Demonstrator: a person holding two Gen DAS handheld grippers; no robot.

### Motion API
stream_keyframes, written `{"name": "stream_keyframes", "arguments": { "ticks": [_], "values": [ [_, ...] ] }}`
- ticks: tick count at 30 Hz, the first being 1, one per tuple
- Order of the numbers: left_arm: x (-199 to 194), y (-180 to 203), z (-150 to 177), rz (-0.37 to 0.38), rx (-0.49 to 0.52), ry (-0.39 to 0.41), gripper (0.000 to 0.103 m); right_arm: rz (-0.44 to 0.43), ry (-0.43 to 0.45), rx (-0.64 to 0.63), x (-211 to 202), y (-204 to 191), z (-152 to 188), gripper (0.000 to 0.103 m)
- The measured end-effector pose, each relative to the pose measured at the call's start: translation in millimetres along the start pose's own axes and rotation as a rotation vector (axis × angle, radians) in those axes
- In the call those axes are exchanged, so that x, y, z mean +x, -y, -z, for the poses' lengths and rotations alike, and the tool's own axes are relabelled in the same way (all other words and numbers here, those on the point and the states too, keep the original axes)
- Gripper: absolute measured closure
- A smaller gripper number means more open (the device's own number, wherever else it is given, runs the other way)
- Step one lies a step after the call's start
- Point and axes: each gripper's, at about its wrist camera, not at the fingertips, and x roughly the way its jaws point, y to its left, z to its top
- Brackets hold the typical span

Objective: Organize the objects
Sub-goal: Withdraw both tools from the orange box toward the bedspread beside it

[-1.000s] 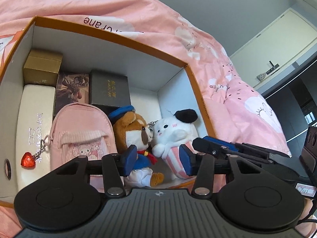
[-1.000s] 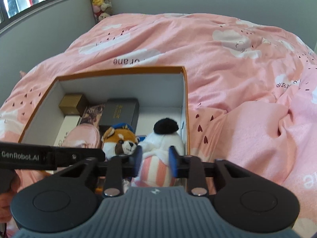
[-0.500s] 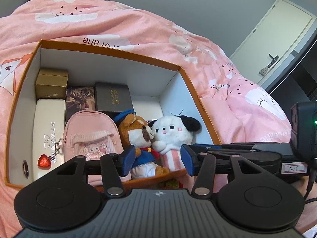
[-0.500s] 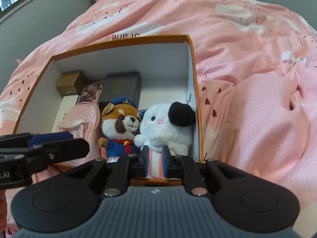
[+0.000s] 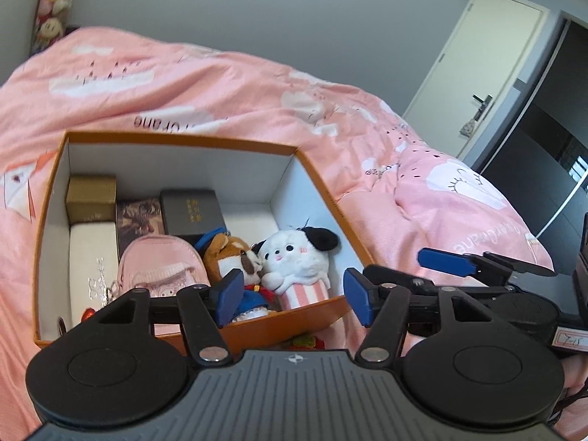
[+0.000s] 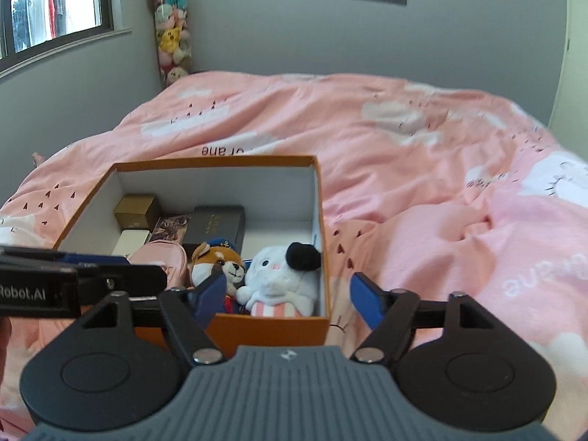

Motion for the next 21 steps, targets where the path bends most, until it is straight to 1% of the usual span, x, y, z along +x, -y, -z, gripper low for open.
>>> {"name": "stream_keyframes", "arguments": {
  "ticks": [2, 4, 7, 10, 12, 14, 17, 20, 21],
  "values": [
    [-4.1, 6.8, 2.2, -0.006, 0.041, 0.012, 0.031, 0.014, 0.023, -0.009, -8.7, -0.9, 6.4, 0.018],
    [-7.2, 15.0, 6.2, -0.032, 0.1, 0.027, 0.031, 0.034, 0.038, -0.027, -15.0, -1.6, 13.1, 0.013],
    [-13.1, 29.0, 15.2, -0.057, 0.204, 0.067, 0.031, 0.067, 0.035, -0.073, -20.2, -4.2, 23.0, 0.013],
    [-17.8, 39.3, 23.0, -0.064, 0.28, 0.08, 0.031, 0.079, 0.018, -0.087, -23.5, -3.3, 32.3, 0.012],
    [-18.2, 42.0, 27.4, -0.059, 0.299, 0.06, 0.031, 0.074, -0.006, -0.077, -25.0, -1.0, 39.6, 0.012],
    [-16.3, 42.0, 31.2, -0.051, 0.3, 0.021, 0.031, 0.057, -0.047, -0.062, -24.6, 1.1, 47.6, 0.012],
    [-12.8, 40.0, 40.8, -0.045, 0.295, -0.036, 0.031, 0.019, -0.145, -0.021, -18.9, 4.2, 60.9, 0.013],
    [-7.8, 35.8, 51.7, -0.062, 0.3, -0.092, 0.031, -0.003, -0.231, 0.031, -11.1, 5.8, 74.1, 0.015],
    [-5.7, 33.4, 55.4, -0.063, 0.3, -0.114, 0.031, -0.006, -0.254, 0.04, -9.0, 5.7, 78.3, 0.017]
  ]
}}
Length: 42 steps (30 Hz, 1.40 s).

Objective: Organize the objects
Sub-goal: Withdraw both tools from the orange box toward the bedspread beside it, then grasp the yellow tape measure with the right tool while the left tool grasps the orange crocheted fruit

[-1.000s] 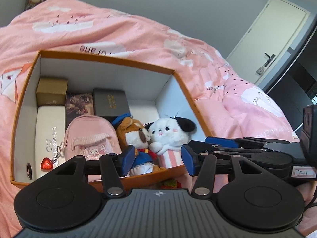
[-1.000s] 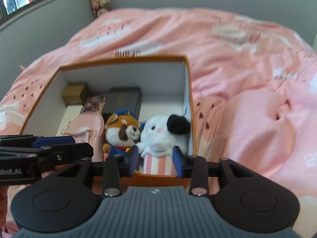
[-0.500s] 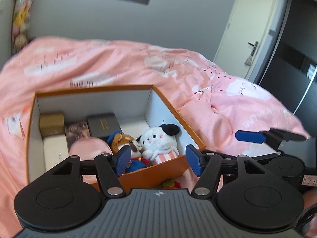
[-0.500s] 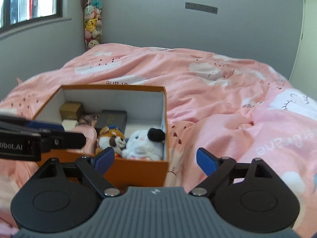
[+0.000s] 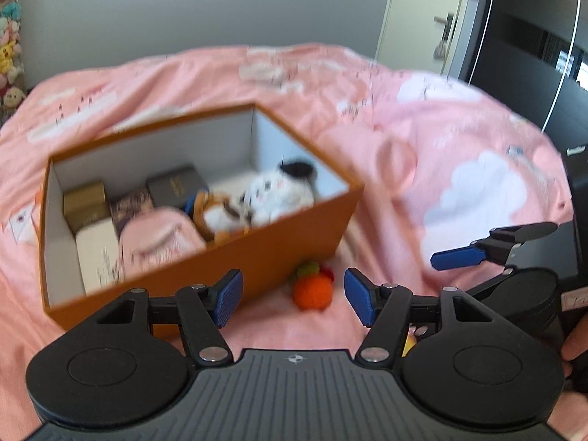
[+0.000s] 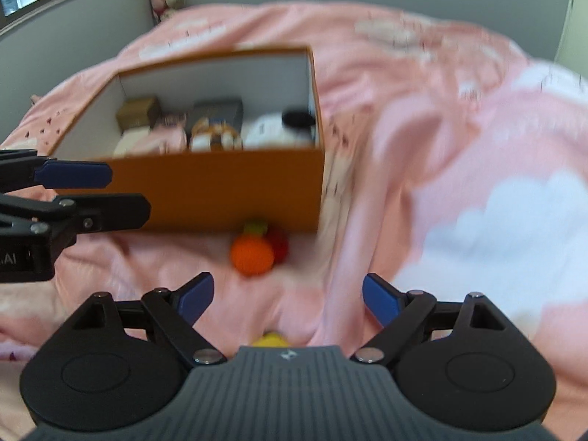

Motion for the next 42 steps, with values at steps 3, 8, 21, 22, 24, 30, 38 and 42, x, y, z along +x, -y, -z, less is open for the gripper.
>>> {"name": "stream_keyframes", "arguments": {
  "ticks": [3, 8, 21, 22, 24, 30, 38, 42],
  "values": [
    [9.3, -5.6, 10.1, 0.012, -0.021, -0.072, 0.031, 0.003, -0.054, 0.01, 7.9, -2.6, 10.6, 0.023],
    [18.1, -10.4, 19.4, 0.029, -0.055, -0.133, 0.031, -0.023, -0.142, 0.033, 20.3, -3.7, 26.2, 0.028],
    [33.8, -0.7, 26.4, 0.06, -0.022, -0.207, 0.031, -0.015, -0.21, -0.121, 48.7, -20.4, 40.1, 0.031],
    [34.5, -0.1, 26.8, 0.061, -0.019, -0.21, 0.031, -0.015, -0.215, -0.136, 51.3, -22.3, 40.4, 0.031],
    [36.2, 0.7, 27.1, 0.059, -0.018, -0.219, 0.031, -0.017, -0.223, -0.166, 54.6, -25.6, 42.9, 0.033],
    [38.2, 0.0, 28.9, 0.053, -0.026, -0.228, 0.031, -0.032, -0.233, -0.191, 57.8, -28.8, 44.4, 0.04],
    [43.8, -1.5, 25.1, 0.078, -0.022, -0.222, 0.031, -0.067, -0.181, -0.123, 38.2, -16.7, 31.3, 0.043],
    [51.4, -1.4, 17.6, 0.113, -0.033, -0.2, 0.031, -0.051, -0.105, -0.159, 22.0, -10.7, 12.1, 0.043]
  ]
}}
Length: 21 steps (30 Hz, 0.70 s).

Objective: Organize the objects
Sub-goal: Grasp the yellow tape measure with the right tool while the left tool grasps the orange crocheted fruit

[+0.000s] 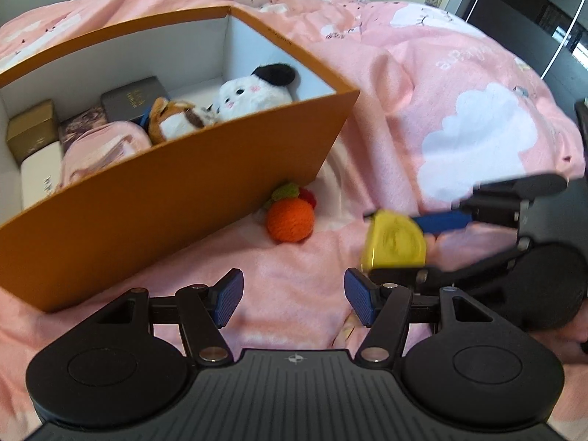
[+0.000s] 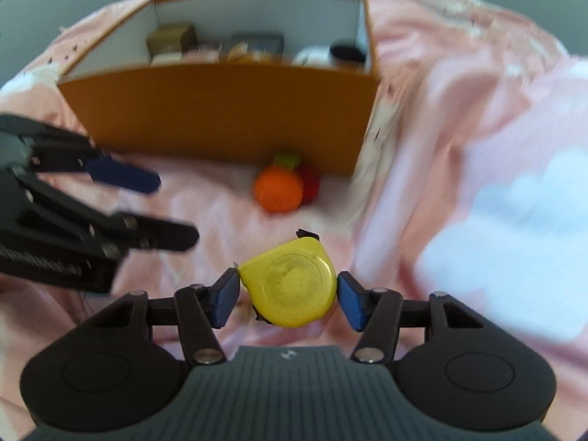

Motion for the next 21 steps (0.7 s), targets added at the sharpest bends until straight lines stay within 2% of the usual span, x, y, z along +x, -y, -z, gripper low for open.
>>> {"name": "stream_keyframes", "arguments": {
  "ticks": [5, 10, 15, 21],
  "values": [
    [18.9, 4.7, -14.9, 0.011, 0.021, 0.038, 0.031, 0.091, 0.055, -0.04, 1.0, 21.0, -19.3, 0.043],
    [43.0, 8.3, -22.4, -0.022, 0.056, 0.06, 0.032, 0.027, 0.051, 0.055, 22.6, 51.1, -22.2, 0.043],
    [58.9, 5.0, -22.2, -0.023, 0.05, 0.099, 0.042, -0.04, 0.033, 0.151, 34.3, 67.4, -11.5, 0.043],
    [81.1, 7.2, -20.2, -0.049, 0.062, 0.049, 0.049, -0.046, 0.027, 0.153, 40.4, 64.4, -10.4, 0.042]
  ]
}}
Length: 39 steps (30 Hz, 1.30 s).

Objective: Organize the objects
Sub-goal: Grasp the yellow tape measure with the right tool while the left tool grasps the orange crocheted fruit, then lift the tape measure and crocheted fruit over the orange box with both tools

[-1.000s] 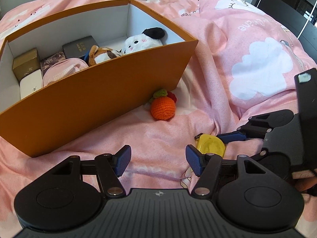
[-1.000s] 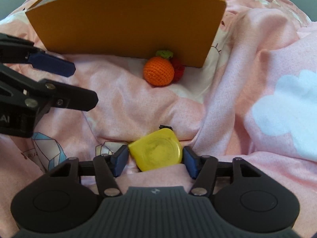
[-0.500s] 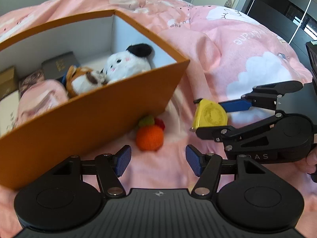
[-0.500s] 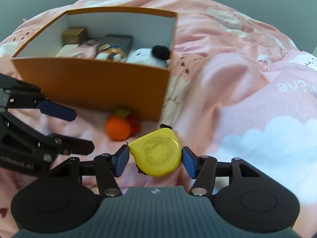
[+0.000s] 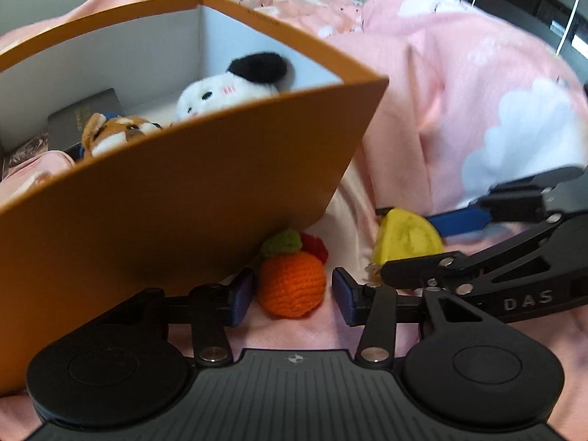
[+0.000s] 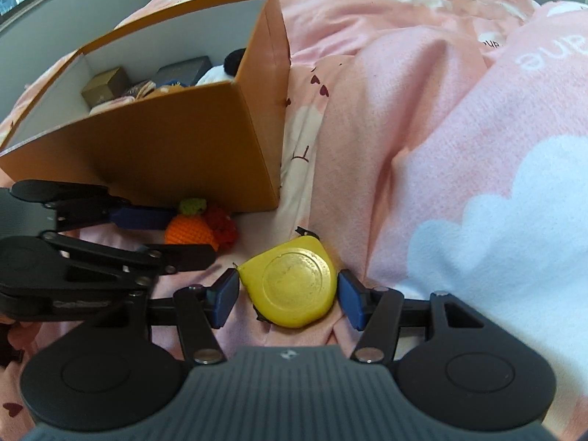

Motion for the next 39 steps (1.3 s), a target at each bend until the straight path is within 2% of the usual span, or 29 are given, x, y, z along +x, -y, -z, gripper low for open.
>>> {"name": "stream_keyframes", "arguments": {
  "ticks": [2, 8, 13, 17, 23, 28, 31, 34, 39],
  "values": [
    [2.5, 2.2, 0.9, -0.013, 0.008, -0.003, 0.055, 0.004, 0.001, -0.007, 0.9, -1.9, 0.7, 0.042],
    [-8.2, -1.9, 2.5, 0.002, -0.011, 0.019, 0.056, 0.022, -0.002, -0.03, 1.1, -5.0, 3.1, 0.042],
    [-34.2, -2.3, 4.9, 0.02, -0.003, 0.053, 0.056, 0.034, 0.006, -0.04, 0.4, -6.2, 2.6, 0.043],
    [-64.1, -3.6, 5.7, 0.046, -0.01, 0.098, 0.056, 0.052, 0.033, -0.053, -12.0, -12.4, 1.4, 0.043],
    [-106.5, 4.3, -5.3, 0.081, -0.015, 0.212, 0.056, 0.056, 0.109, -0.129, -52.6, -29.9, -9.1, 0.043],
    [-128.9, -9.9, -23.7, 0.125, -0.1, 0.282, 0.056, 0.071, 0.205, -0.233, -91.8, -47.2, -28.5, 0.043],
    [-134.6, -24.2, -38.8, 0.102, -0.142, 0.293, 0.056, 0.065, 0.261, -0.29, -106.5, -55.4, -46.5, 0.043],
    [-130.8, -37.2, -52.7, 0.059, -0.159, 0.271, 0.056, 0.064, 0.296, -0.357, -107.2, -66.8, -67.3, 0.043],
    [-118.1, -62.7, -68.5, 0.03, -0.197, 0.246, 0.056, 0.092, 0.323, -0.489, -89.7, -86.0, -101.3, 0.043]
  ]
}}
